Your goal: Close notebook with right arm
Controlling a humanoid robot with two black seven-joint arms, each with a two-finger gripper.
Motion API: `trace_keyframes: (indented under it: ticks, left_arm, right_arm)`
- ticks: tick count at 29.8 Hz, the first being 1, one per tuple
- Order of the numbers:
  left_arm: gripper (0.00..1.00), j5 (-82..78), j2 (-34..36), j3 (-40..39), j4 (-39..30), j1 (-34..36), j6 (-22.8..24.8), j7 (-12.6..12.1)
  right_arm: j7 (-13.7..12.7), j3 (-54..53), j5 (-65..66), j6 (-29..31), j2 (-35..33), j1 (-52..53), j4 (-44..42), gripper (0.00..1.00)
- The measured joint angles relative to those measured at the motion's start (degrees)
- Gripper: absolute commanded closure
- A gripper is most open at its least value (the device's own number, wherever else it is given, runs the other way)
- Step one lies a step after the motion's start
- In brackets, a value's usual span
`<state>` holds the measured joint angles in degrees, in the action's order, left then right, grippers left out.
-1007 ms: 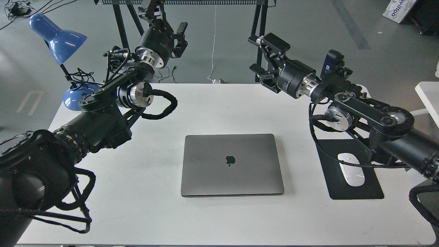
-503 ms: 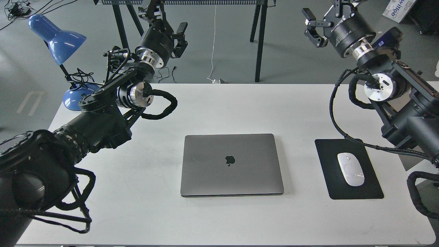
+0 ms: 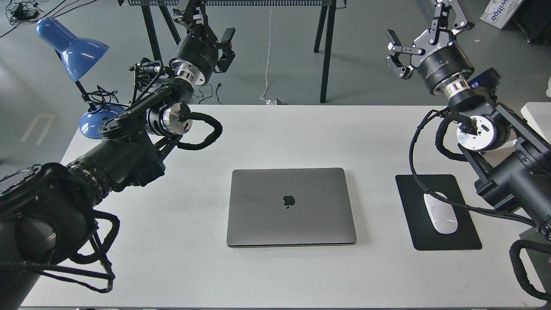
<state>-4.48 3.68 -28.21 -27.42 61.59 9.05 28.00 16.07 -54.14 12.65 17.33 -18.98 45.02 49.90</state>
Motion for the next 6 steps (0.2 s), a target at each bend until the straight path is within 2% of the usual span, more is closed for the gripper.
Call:
trace_keyframes:
  ticks: [6]
  left_arm:
    - [0.0, 0.0, 0.0, 0.0, 0.0, 0.0, 0.0, 0.0]
  right_arm:
    - [-0.1, 0.0, 0.0, 0.0, -0.1, 0.0, 0.1, 0.0]
